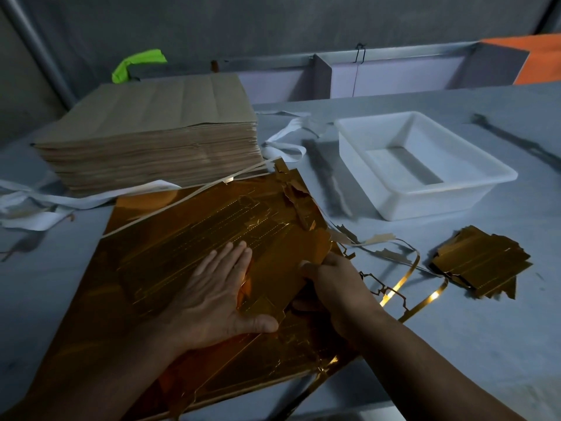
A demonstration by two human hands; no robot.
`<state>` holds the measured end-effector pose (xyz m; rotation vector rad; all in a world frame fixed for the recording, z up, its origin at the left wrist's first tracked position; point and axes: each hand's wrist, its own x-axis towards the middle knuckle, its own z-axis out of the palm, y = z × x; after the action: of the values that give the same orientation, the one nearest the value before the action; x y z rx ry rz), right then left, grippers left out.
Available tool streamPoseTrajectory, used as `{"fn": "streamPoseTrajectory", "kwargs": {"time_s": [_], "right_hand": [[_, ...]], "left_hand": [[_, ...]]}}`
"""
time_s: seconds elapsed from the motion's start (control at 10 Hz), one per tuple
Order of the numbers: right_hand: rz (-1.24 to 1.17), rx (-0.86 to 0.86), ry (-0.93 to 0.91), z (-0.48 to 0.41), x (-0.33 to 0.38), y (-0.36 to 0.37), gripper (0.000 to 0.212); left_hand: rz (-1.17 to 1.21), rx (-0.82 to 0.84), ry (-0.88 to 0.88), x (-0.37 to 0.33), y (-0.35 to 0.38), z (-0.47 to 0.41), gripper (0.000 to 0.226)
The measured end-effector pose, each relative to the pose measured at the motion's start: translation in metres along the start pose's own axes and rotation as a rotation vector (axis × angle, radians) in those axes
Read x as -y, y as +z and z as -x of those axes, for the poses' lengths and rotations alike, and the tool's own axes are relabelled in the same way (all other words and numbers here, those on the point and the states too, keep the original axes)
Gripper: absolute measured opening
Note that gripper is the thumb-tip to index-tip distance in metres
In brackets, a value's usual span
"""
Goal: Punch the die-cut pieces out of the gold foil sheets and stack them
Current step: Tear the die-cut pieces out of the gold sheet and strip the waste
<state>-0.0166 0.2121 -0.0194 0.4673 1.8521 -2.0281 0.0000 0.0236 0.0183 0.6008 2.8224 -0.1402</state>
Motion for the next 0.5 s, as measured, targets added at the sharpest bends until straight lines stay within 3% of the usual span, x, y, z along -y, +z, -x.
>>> {"fn": "streamPoseTrajectory", "kwargs": {"time_s": [0.2,0.5], "right_hand": [[-0.029,-0.001,-0.032,-0.004,-0.004,-0.001,0.033],[-0.11,-0.021,-0.06,-0.008,-0.009,-0.004,0.023]], "left_hand": [[-0.044,-0.031,0.017,0.004,0.008,-0.006,0.154],[-0.064,-0.035,-0.015,0.001,0.012,-0.011,0.121]]}}
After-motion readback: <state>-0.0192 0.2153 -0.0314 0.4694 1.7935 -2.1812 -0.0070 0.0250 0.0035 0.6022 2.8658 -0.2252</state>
